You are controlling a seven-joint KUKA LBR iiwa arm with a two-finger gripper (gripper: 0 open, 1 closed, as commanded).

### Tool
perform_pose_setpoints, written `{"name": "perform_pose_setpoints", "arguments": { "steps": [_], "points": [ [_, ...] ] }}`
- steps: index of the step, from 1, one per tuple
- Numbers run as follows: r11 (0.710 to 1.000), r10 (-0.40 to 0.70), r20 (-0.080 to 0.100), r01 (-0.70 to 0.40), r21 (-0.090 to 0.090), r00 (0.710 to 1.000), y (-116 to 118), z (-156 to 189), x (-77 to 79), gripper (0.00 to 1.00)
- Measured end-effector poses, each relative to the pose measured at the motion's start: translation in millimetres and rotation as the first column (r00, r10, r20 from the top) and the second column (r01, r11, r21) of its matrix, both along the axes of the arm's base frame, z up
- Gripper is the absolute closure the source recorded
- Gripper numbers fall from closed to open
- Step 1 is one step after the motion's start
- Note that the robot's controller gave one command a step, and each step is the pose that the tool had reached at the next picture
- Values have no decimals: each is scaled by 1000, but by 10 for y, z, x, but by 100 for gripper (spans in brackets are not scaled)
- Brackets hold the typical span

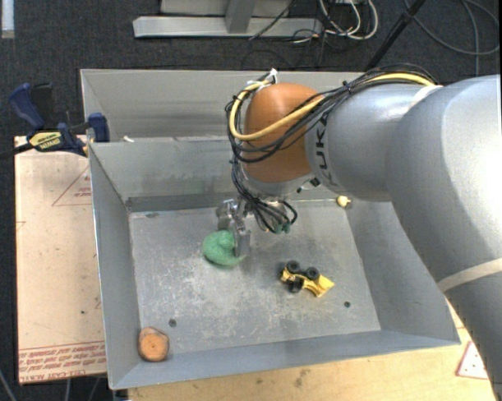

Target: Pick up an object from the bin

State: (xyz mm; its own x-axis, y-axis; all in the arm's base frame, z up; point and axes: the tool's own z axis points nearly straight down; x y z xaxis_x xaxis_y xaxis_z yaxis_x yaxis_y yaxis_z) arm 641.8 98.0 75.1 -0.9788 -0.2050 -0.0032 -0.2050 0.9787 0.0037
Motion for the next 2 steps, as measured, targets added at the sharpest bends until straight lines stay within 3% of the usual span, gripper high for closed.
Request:
{"name": "perform_pose_setpoints", "arguments": {
  "steps": [1,2],
  "points": [
    [1000,0,0,0,0,1000,-1,0,0,100],
    [999,-36,4,36,-1,999,666,1486,52,100]
  ]
}}
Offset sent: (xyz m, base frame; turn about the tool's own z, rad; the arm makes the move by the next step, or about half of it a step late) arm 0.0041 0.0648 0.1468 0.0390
